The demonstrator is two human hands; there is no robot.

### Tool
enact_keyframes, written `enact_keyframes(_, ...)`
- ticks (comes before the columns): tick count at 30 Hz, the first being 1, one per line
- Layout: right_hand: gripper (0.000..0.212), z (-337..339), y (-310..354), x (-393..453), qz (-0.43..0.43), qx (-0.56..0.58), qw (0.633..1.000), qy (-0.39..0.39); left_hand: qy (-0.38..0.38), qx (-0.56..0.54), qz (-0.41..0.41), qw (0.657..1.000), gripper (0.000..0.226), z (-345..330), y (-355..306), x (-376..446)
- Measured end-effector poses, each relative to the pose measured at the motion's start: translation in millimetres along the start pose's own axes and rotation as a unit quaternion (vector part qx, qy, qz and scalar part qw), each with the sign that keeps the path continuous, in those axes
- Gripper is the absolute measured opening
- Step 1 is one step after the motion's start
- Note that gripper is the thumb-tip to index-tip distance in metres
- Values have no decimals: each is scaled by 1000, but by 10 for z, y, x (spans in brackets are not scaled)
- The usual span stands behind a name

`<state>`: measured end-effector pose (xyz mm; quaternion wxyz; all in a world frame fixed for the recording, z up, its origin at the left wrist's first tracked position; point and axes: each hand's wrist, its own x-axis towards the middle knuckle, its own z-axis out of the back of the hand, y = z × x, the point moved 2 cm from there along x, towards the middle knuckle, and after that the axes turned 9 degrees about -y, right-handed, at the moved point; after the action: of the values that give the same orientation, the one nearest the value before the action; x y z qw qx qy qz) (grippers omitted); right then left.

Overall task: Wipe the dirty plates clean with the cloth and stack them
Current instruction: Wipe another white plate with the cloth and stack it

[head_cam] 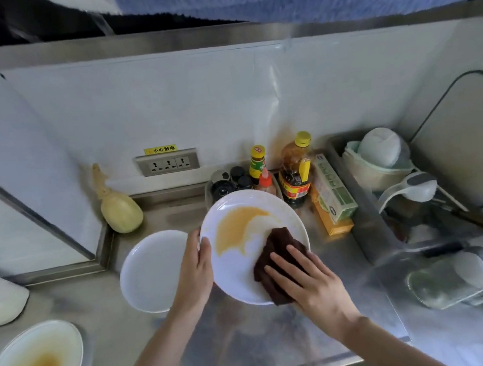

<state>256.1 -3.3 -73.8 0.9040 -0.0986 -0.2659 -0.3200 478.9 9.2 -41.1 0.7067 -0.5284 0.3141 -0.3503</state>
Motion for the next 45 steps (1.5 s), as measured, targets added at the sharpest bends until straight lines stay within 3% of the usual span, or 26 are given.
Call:
enact_keyframes(3,43,126,-49,94,-12,9,999,-37,6,-29,-4,1000,19,-56,-138,-7)
enact_keyframes(7,44,69,438,235,-39,65,996,-55,-7,-11,-15,1000,17,-215,-173,-24)
enact_keyframes(10,51,12,560,288,-55,92,993,-57,32,13,-24,999,29,-187,-239,11)
enact_keyframes(12,57,61,449,271,-24,73,996,-38,59,27,-14,998,36,-72,-290,76)
enact_keyframes(18,54,241,-98,128,68,-1,998,13,114,21,-60,991,22,54,-429,320)
enact_keyframes(22,49,259,136,217,4,15,999,-46,74,-13,-73,994,26,-101,-540,192)
enact_keyframes(26,45,131,607,306,-45,65,993,-84,80,9,-88,993,30,-183,-564,153)
enact_keyframes(33,30,517,92,243,128,-4,987,-100,210,50,-57,975,24,9,-862,462)
enact_keyframes(36,29,557,24,270,98,-15,986,-134,171,-17,-18,985,34,-98,-774,368)
enact_keyframes(38,37,504,106,347,21,-14,986,-165,132,-107,37,985,48,-268,-601,94)
enact_keyframes(42,47,305,384,513,-97,13,979,-180,52,-238,114,963,47,-506,-437,-387)
enact_keyframes(45,40,311,347,452,-32,12,990,-137,55,-207,120,969,54,-296,-480,-178)
